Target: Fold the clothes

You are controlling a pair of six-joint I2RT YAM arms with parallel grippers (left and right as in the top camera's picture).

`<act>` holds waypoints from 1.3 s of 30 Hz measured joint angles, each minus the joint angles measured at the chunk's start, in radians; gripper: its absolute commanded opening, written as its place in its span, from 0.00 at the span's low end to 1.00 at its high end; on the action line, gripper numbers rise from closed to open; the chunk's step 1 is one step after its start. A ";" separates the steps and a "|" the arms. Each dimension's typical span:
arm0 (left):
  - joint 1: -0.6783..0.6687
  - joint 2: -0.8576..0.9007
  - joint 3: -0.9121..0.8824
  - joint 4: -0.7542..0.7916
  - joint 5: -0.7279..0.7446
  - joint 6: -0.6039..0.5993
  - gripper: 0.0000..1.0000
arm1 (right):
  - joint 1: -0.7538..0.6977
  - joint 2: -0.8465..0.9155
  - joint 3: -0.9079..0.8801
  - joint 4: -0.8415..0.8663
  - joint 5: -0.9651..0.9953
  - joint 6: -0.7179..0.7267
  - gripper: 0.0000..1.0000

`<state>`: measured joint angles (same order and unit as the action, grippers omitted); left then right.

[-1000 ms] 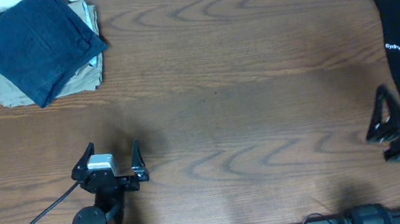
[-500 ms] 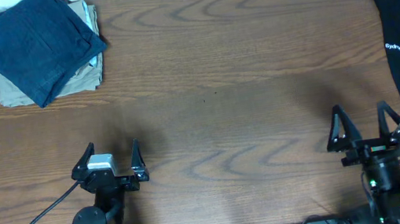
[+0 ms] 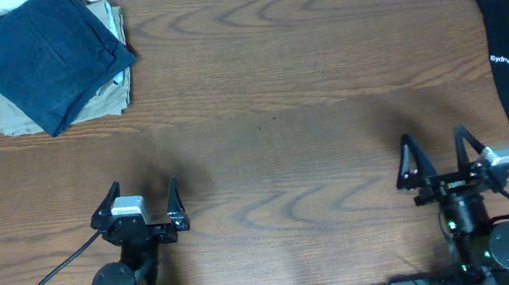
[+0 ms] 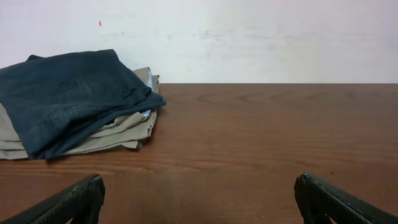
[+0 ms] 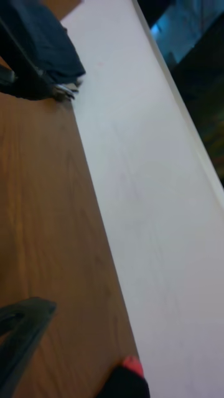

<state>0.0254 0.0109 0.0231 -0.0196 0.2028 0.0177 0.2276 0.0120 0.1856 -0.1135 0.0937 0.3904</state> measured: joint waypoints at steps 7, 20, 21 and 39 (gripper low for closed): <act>0.000 0.000 0.000 0.000 0.000 0.000 0.98 | 0.000 0.000 -0.088 0.113 -0.008 -0.028 0.99; 0.000 0.000 0.000 0.000 0.000 0.000 0.98 | -0.027 0.000 -0.179 0.121 -0.035 -0.125 0.99; 0.000 0.000 0.000 0.000 0.000 0.000 0.98 | -0.043 -0.001 -0.179 0.098 -0.047 -0.148 0.99; 0.000 0.000 0.000 0.000 0.000 0.000 0.98 | -0.230 0.000 -0.179 0.044 -0.114 -0.443 0.99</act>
<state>0.0254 0.0109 0.0231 -0.0196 0.2028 0.0177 -0.0029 0.0120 0.0067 -0.0692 -0.0204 -0.0528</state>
